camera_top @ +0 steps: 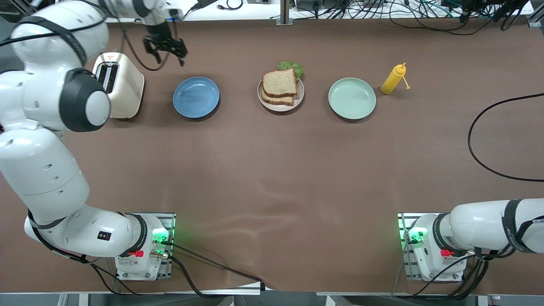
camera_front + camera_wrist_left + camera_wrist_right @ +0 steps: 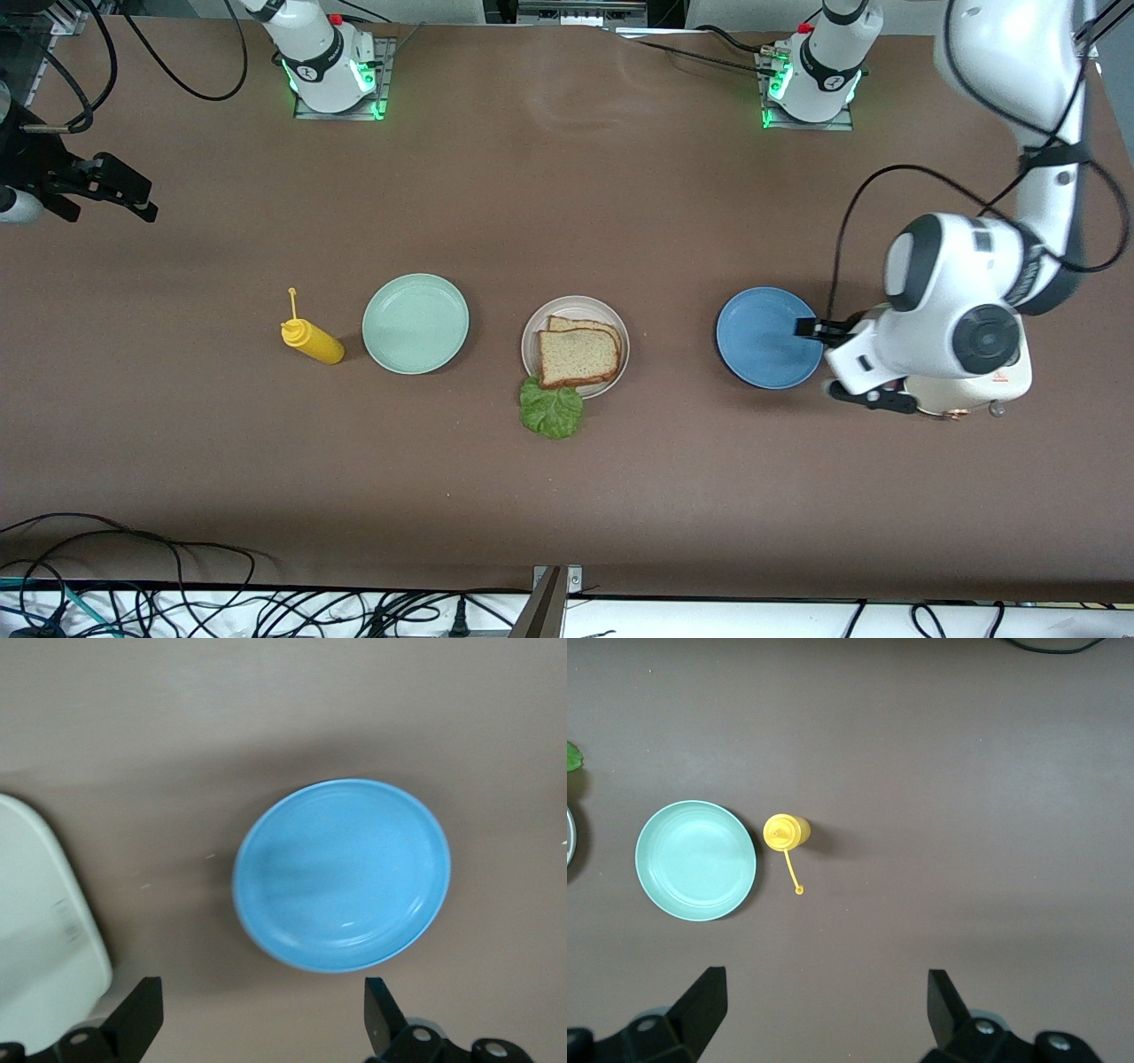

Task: Make sandwich on beige plate with both arms
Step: 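Open the left gripper and withdraw it toward the toaster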

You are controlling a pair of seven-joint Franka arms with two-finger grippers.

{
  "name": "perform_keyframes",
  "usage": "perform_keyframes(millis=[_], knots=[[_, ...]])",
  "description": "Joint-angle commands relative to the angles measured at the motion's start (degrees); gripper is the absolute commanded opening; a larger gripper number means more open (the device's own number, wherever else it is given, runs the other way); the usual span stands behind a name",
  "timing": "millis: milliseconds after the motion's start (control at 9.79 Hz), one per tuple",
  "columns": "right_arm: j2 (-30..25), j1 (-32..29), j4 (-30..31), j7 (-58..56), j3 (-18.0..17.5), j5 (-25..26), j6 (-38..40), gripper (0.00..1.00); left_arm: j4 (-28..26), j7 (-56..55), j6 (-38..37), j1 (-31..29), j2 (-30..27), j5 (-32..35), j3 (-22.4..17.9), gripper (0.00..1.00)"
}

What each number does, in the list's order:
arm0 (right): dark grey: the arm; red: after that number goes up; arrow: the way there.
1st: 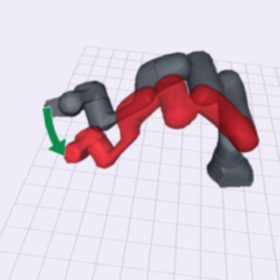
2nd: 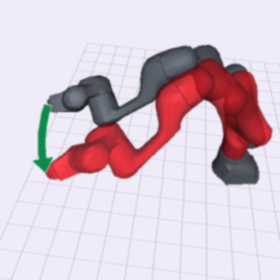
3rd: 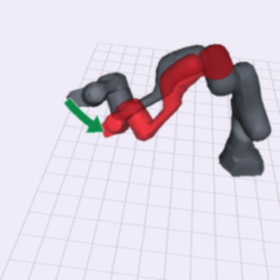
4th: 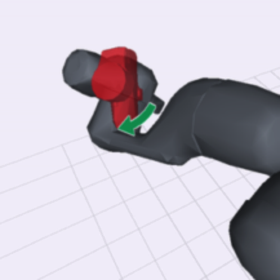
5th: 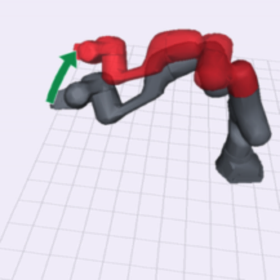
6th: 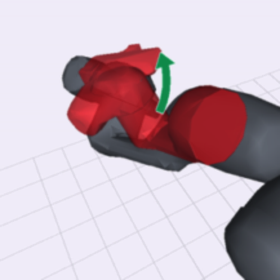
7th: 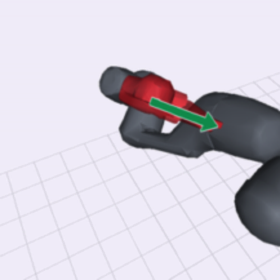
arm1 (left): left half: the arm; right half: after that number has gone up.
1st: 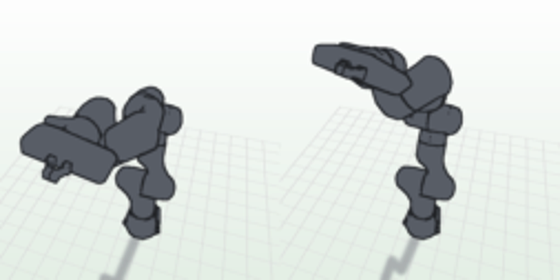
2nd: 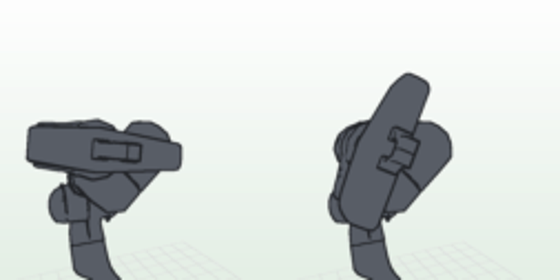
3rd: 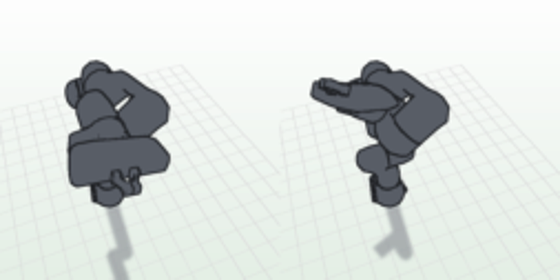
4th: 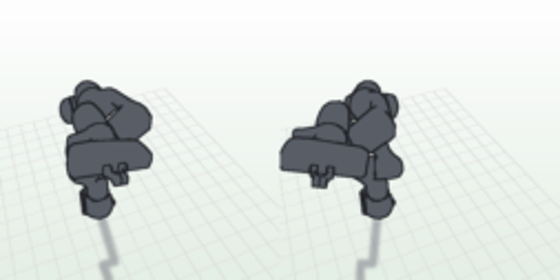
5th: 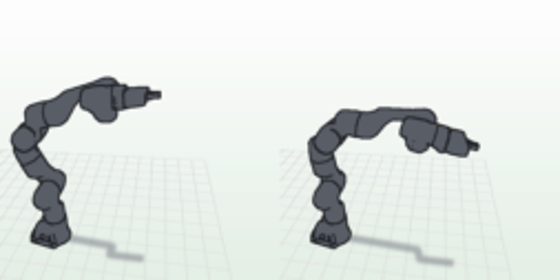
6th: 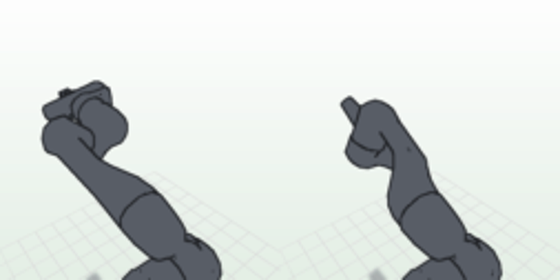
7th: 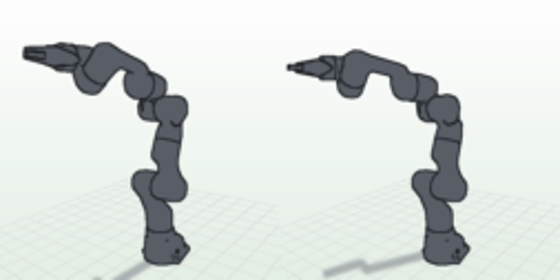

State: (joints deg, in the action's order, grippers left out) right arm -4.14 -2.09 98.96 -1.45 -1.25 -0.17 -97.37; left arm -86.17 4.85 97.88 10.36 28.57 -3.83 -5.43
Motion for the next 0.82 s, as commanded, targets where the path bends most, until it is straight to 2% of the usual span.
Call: perform_keyframes(millis=[0, 408, 715], knots=[[0.1, 0.25, -1.93, 0.3, 0.2, 0.34, 2.62, 1.0, -0.93, -0.63, -3.64, -1.82, -4.56, 2.95, 0.6, 1.0], [0.45, 0.25, -2.2, 0.56, 0.2, 0.34, 3.59, 1.0, -1.89, -0.72, -6.11, -5.78, -11.41, 4.88, 1.21, 1.0], [0.45, 0.25, -2.2, 0.57, 0.02, 0.34, 3.24, 1.0, -8.47, -0.81, -6.21, -6.66, -21.59, 4.88, 1.3, 1.0]])
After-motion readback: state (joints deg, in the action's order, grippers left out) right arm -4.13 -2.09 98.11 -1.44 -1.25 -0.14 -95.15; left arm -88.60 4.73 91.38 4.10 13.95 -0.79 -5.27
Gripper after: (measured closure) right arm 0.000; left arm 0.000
